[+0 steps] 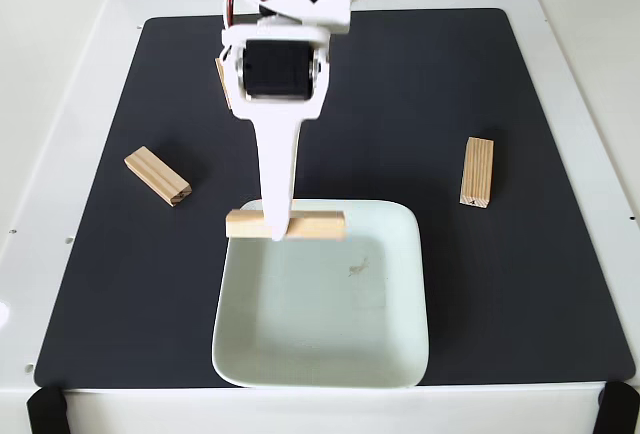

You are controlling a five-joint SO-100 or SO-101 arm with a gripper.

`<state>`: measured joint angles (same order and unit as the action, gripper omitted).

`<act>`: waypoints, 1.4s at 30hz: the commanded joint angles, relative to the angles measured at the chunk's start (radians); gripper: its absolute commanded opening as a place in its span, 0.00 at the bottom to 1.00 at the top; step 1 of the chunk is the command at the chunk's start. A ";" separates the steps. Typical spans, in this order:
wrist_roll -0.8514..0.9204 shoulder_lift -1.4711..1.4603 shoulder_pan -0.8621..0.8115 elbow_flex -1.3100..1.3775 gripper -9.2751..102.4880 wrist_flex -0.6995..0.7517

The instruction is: Pick up the wooden block and place them on the plate.

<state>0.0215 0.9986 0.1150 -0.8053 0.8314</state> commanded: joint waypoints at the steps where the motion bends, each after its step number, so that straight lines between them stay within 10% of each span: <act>1: -0.006 -0.144 0.012 0.273 0.08 -0.014; 23: -0.005 -0.394 0.054 0.489 0.10 -0.002; 32: -0.098 -0.390 0.028 0.488 0.51 0.002; 42: -0.103 -0.074 0.029 0.222 0.41 0.002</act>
<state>-0.0706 0.7501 0.1381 -0.5001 0.8330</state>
